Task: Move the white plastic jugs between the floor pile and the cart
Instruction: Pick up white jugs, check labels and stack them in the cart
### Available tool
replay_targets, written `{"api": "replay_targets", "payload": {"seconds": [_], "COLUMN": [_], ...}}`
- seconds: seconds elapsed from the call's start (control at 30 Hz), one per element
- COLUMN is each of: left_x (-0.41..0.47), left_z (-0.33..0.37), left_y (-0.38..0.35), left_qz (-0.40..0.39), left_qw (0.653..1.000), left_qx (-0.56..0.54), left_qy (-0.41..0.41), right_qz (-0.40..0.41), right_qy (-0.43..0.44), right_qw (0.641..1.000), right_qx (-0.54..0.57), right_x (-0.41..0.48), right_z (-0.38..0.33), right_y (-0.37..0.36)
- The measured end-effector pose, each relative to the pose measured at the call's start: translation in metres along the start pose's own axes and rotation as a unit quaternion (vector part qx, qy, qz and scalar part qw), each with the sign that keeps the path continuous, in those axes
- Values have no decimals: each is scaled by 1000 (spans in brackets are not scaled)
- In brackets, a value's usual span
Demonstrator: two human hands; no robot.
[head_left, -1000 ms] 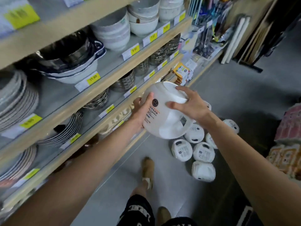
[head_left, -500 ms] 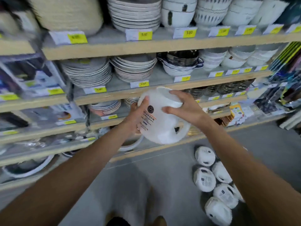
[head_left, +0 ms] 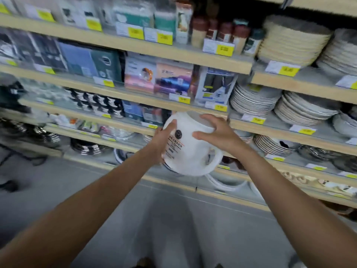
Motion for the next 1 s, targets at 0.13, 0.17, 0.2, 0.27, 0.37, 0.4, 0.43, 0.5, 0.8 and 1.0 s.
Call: {"api": "replay_targets", "payload": {"seconds": [0.13, 0.17, 0.2, 0.27, 0.37, 0.4, 0.43, 0.5, 0.8, 1.0], "left_x": [-68, -81, -92, -118, -147, -158, -166, -181, -236, -266], "left_z": [29, 32, 35, 39, 40, 42, 43, 43, 59, 65], "left_y": [80, 99, 118, 157, 212, 230, 248, 287, 477, 596], "left_qz": [53, 69, 88, 129, 180, 196, 207, 230, 355, 397], "left_qw": [996, 994, 992, 986, 977, 973, 969, 958, 900, 864], "left_qx": [-60, -69, -74, -85, -100, -113, -126, -160, -239, -290], "left_qy": [-36, -45, -53, -63, -52, -52, -55, -58, -77, -106], "right_qz": [-54, -66, -77, -108, -160, -177, -195, -228, -349, -425], "right_qy": [32, 42, 53, 71, 94, 100, 108, 127, 203, 242], "right_qw": [998, 997, 995, 991, 981, 978, 974, 964, 912, 866], "right_qx": [-10, -12, -17, -30, -46, -48, -48, -51, -75, -106], "right_x": [51, 62, 72, 96, 129, 141, 152, 175, 288, 346], "right_z": [-68, -85, -101, -133, -177, -189, -202, -229, -365, -455], "right_y": [-69, -85, -101, -137, -188, -206, -222, -257, -428, -531]}}
Point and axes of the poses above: each hand's wrist, its own x-axis towards the middle knuckle, its own y-axis out of the back of the hand, z = x × y, the point moved 8 cm from there along x, towards the middle knuckle, and after that the axes turned 13 degrees about -z, right-handed, at the moved point
